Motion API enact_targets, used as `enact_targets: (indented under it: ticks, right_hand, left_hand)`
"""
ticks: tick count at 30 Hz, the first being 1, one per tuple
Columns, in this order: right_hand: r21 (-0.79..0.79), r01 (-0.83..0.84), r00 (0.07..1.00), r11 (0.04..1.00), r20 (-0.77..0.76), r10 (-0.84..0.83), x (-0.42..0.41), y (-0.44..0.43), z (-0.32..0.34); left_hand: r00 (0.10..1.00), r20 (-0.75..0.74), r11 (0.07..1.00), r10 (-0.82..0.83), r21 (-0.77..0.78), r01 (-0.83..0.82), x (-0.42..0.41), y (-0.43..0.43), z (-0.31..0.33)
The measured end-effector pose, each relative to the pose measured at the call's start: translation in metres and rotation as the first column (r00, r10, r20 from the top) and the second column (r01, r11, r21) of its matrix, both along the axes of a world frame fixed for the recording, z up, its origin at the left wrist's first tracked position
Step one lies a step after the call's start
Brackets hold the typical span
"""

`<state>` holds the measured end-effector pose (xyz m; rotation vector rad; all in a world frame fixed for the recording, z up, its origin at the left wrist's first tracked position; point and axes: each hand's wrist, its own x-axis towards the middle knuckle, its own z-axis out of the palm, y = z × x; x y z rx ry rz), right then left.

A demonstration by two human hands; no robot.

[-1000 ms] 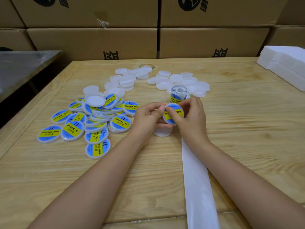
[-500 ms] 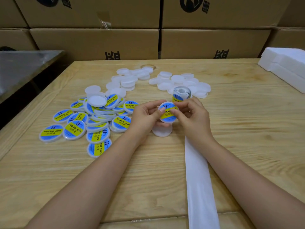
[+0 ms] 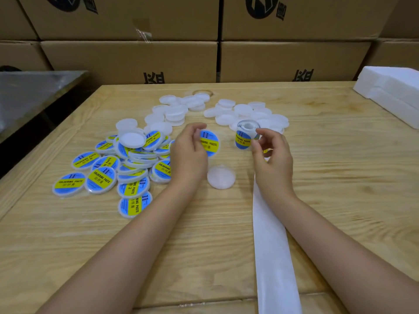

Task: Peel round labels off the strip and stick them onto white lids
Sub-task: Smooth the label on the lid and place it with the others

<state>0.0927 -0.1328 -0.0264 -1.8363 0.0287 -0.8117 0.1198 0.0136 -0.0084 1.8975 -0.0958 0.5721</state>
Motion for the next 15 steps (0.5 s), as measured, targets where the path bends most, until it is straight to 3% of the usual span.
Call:
enact_targets:
  ticks: [2,4,6,10,15]
  right_hand:
    - [0.019,0.056,0.998,0.998,-0.042,-0.055,0.002,-0.004,0.0]
    - [0.055,0.078,0.994,0.995,-0.086,-0.073,0.004,-0.007,-0.001]
    - [0.098,0.079,0.99,0.992,-0.12,-0.066,0.005,-0.008,-0.002]
    - [0.147,0.076,0.988,0.986,-0.147,-0.055,0.008,-0.009,-0.003]
    - [0.202,0.081,0.98,0.976,-0.195,-0.041,0.009,-0.009,-0.003]
  left_hand:
    - [0.991,0.009,0.968,0.135,0.214,-0.133,0.008,0.016,0.006]
    - [0.966,0.053,0.842,0.254,0.48,-0.247,0.018,0.034,0.008]
    - [0.935,0.076,0.71,0.345,0.631,-0.314,0.024,0.052,0.008]
    - [0.882,0.051,0.574,0.468,0.742,-0.347,0.033,0.076,0.004]
    - [0.876,0.095,0.516,0.474,0.776,-0.363,0.034,0.084,0.001]
